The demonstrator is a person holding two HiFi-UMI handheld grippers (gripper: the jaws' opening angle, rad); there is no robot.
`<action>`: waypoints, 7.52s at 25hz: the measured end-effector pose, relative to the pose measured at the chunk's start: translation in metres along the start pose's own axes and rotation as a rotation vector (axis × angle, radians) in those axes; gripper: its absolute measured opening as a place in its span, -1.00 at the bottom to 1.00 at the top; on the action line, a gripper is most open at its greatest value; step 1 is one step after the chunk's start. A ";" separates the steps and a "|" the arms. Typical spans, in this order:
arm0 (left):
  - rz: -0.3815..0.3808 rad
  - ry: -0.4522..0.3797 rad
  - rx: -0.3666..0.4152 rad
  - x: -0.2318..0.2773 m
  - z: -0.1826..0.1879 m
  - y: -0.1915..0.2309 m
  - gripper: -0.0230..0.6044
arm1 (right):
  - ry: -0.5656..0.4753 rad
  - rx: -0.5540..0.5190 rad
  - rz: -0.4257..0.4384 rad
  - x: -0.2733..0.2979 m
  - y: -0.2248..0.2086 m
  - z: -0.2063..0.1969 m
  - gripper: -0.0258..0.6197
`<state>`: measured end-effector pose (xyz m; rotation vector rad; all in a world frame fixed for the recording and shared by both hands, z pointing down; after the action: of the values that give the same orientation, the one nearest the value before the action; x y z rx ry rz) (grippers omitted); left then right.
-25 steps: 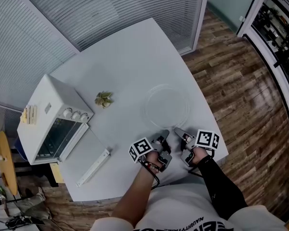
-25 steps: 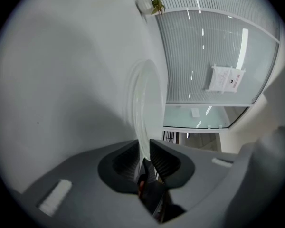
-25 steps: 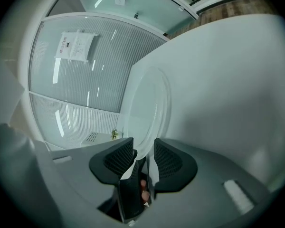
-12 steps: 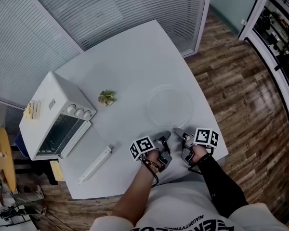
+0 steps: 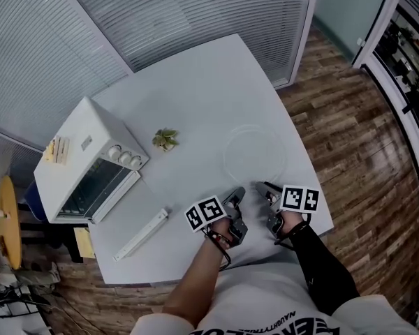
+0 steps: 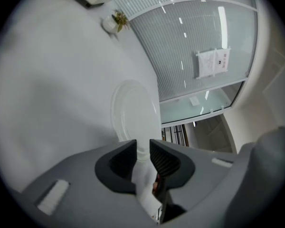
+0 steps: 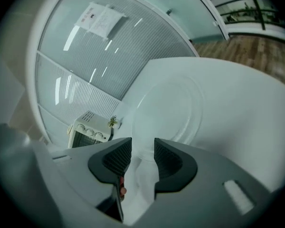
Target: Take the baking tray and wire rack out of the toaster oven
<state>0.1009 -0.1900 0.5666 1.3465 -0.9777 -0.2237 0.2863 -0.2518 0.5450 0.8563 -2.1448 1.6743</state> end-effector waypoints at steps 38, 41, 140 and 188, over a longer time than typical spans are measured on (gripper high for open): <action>0.424 -0.593 0.999 -0.158 0.071 -0.106 -0.56 | -0.351 -1.032 -0.029 -0.003 0.178 0.053 -0.49; 0.465 -0.622 0.974 -0.179 0.075 -0.094 -0.56 | -0.326 -1.036 0.003 0.014 0.189 0.046 -0.49; -0.207 -0.918 -0.222 -0.415 0.233 0.226 -0.73 | 0.243 0.064 0.529 0.415 0.344 -0.127 -0.89; -0.221 -0.821 -0.166 -0.412 0.130 0.207 -0.73 | 0.281 0.035 0.526 0.326 0.304 -0.171 -0.89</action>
<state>-0.3184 0.0408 0.5482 1.2128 -1.4383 -1.0626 -0.1765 -0.1334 0.5392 0.0395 -2.2601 1.9277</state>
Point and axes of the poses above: the fingertips, and each gripper's own axes: x forward along the fingers, y to its left, z out of its top, the point moved 9 cm from there along -x, backward along the fingers, and after that the axes turned 7 degrees about y, right-handed, at the moved point
